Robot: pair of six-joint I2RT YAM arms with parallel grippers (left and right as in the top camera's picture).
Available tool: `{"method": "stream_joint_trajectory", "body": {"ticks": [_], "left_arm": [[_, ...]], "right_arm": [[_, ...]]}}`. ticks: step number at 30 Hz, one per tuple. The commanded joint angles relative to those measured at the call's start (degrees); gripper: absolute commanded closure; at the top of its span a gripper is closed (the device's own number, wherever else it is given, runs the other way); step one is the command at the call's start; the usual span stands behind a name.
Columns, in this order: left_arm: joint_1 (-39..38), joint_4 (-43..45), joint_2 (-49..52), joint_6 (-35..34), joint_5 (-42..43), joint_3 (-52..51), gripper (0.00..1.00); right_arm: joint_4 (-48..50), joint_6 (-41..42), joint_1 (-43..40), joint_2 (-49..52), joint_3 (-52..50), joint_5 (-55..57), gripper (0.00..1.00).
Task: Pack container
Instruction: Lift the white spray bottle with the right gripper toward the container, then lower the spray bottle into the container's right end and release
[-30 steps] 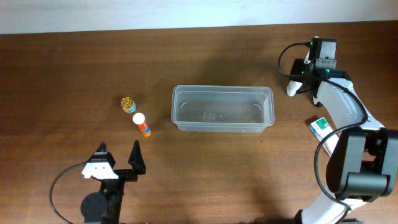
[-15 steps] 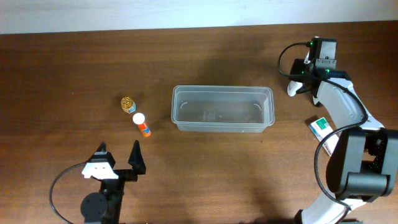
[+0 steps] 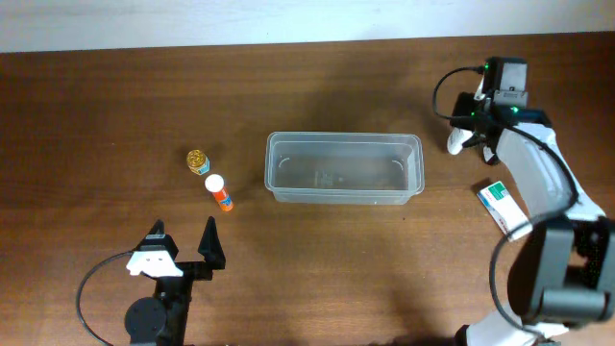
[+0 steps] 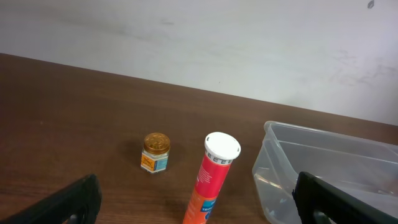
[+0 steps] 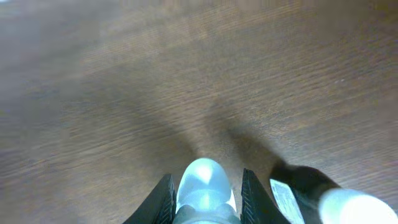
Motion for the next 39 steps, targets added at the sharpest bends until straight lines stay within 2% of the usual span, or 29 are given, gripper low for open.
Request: {"method": "stream_joint_trajectory", "body": {"ticks": [1,10,19,28,39], "left_arm": [[0.26,-0.17,-0.48,0.90,0.61,-0.22,0.01],[0.26,-0.17,-0.48,0.90,0.63,-0.22,0.01],[0.26,-0.17,-0.48,0.90,0.63,-0.22,0.01],[0.26,-0.17,-0.48,0.90,0.61,-0.22,0.01],[0.26,-0.17,-0.48,0.90,0.61,-0.22,0.01]], "right_arm": [[-1.22,0.04,-0.24,-8.07,1.09,-2.91,0.78],[-9.07,0.24,0.90,-20.63,1.09,-9.25,0.78],[-18.32,0.24,10.82,-28.50,1.09,-9.18,0.78],[-20.70,4.79,19.02,-25.18,1.07,-5.42,0.78],[-18.60,7.34,20.76,-13.88,1.07,-0.76,0.78]]}}
